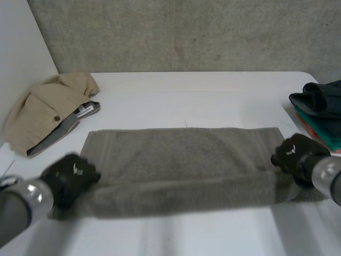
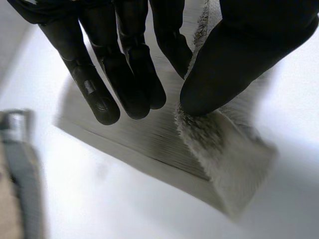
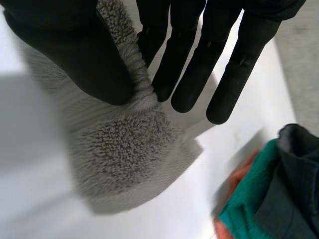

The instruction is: Fold the laundry.

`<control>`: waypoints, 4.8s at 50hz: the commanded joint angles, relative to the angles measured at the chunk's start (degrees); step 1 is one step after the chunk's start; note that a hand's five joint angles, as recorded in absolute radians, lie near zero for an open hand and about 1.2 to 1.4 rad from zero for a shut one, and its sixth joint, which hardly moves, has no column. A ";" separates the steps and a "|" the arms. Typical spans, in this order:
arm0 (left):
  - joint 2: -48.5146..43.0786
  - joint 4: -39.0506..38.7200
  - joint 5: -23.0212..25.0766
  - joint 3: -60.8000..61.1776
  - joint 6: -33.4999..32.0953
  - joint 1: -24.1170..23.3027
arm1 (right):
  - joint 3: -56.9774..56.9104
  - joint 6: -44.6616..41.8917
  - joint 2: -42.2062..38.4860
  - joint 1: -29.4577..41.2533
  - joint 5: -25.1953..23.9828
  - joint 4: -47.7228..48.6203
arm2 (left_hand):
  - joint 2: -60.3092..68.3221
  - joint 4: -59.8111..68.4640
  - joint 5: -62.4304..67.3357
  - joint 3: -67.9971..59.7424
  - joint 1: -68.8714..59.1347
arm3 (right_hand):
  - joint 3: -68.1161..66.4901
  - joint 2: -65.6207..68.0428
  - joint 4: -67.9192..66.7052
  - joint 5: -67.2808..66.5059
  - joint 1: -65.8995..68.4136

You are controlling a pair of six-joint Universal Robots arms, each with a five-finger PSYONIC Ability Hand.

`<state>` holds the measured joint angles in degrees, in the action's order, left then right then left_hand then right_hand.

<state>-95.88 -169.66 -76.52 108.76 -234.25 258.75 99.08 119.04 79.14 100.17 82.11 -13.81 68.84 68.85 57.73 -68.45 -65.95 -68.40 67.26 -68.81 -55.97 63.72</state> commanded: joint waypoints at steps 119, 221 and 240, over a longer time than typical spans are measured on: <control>-0.28 -31.70 -5.13 -3.03 28.32 -3.43 | -22.01 22.00 -26.33 38.62 -4.07 31.48 | -58.84 -58.85 -57.73 58.45 55.95 | 58.40 -57.26 58.81 55.97 -53.72; -7.04 -32.58 -23.41 -11.38 36.13 -23.64 | 2.43 14.01 -13.14 35.54 -2.22 36.48 | -54.59 -54.60 -53.48 54.20 51.70 | 58.40 -57.26 58.81 55.97 -53.72; -21.78 -27.75 -23.85 -27.00 44.14 -36.99 | -4.85 52.26 -5.47 12.68 -5.99 16.01 | -45.67 -45.68 -44.57 45.28 42.78 | 58.40 -57.26 58.81 55.97 -53.72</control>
<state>-109.19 -199.75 -100.24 86.93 -190.33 227.04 98.72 172.50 80.96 113.94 76.61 6.76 19.05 19.18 9.34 -18.95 -19.31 -12.16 12.02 -12.20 -2.74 13.18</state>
